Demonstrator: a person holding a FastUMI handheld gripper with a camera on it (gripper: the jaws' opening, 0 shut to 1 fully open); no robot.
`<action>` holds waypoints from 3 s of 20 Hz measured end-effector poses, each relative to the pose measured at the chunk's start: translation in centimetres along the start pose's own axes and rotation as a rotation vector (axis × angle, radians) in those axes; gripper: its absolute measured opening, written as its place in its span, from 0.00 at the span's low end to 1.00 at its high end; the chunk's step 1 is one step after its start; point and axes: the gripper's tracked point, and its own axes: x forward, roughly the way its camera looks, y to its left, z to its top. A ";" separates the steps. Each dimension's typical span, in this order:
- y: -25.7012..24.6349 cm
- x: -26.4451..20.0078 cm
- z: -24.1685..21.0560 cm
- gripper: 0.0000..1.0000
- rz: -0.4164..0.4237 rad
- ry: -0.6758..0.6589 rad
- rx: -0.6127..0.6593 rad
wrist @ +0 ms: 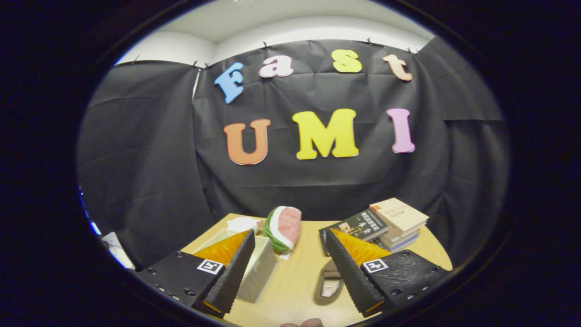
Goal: Open the storage box then place both shoes into the box .Put the left shoe in first, then the right shoe, with the right side of both shoes facing outward in a uniform manner.
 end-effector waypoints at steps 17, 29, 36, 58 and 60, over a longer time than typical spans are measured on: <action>-9.5 9.5 -18.8 0.95 -0.166 0.424 0.092; -10.3 14.5 -26.6 0.58 -0.213 0.630 0.094; -11.4 15.1 -28.4 0.29 -0.257 0.703 0.153; 3.3 10.9 -10.4 0.00 -0.144 0.454 0.621; 6.2 11.5 -8.7 0.00 -0.119 0.430 0.606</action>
